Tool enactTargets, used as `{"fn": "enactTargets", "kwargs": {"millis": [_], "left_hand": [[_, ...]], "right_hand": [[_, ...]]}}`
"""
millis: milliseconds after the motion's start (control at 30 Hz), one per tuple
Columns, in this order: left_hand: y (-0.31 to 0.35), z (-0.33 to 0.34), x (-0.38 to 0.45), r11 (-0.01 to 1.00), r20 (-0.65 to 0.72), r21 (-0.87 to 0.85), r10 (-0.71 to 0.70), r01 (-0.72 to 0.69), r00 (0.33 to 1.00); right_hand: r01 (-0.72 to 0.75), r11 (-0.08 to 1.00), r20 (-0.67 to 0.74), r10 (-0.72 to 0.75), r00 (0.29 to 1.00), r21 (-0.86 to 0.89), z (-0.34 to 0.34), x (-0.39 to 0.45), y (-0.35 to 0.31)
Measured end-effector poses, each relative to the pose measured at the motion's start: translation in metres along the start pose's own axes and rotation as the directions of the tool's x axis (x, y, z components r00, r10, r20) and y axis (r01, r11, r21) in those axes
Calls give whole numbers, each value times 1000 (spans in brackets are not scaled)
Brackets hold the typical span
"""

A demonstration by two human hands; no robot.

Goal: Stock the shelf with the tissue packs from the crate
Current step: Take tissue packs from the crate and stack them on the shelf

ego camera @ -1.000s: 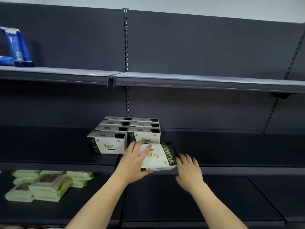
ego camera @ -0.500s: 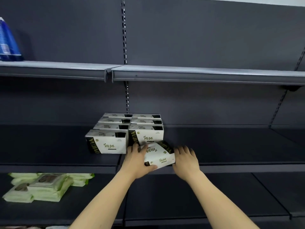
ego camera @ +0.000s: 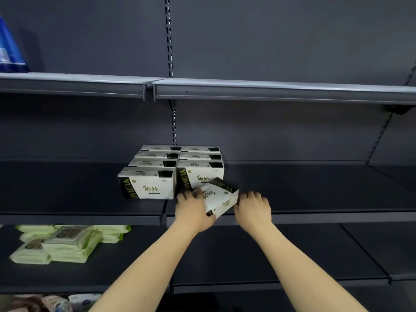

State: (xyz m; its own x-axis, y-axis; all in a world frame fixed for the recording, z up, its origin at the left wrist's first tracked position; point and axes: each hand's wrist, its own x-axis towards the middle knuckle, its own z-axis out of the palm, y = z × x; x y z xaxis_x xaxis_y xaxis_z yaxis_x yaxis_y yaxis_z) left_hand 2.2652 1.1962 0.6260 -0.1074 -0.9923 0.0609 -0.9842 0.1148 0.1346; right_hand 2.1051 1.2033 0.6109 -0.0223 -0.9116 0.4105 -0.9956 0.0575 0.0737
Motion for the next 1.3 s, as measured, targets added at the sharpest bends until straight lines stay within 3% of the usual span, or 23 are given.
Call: {"fn": "enactTargets", "kwargs": {"millis": [133,300,433,600,667,833,1000,1167,1300], "left_hand": [[13,-5,-2,998,92,-6,-68,69,993],[18,-4,-8,998,121,-3,-55,55,991],[13,-3,-16,998,73,-53,22,-18,997],[0,2,-24,909,78,-416,65,-26,995],[-10,0,-27,871,46,-487,88,-54,995],[-27,-1,-26,967,15,-178,189,-183,982],[-34,-2,-16,974,-113,77,220,-213,969],[-31,-11,-5,953,-208,211,261,-217,943],[-28,-16,2,921,-238,299,324,-248,916]], "right_hand": [[-38,984,93,22,995,177,-7,1,-1],[-179,874,266,59,962,452,-20,5,-7],[-211,849,329,47,943,484,-27,8,-20],[-193,917,360,59,931,350,-29,10,-33],[-163,946,355,57,933,279,-29,10,-34],[-131,977,401,54,915,167,-33,13,-42],[-91,963,482,-45,875,254,-33,17,-41],[143,969,333,-205,920,201,-33,13,-34],[411,911,138,-403,905,-29,-32,15,-30]]}}
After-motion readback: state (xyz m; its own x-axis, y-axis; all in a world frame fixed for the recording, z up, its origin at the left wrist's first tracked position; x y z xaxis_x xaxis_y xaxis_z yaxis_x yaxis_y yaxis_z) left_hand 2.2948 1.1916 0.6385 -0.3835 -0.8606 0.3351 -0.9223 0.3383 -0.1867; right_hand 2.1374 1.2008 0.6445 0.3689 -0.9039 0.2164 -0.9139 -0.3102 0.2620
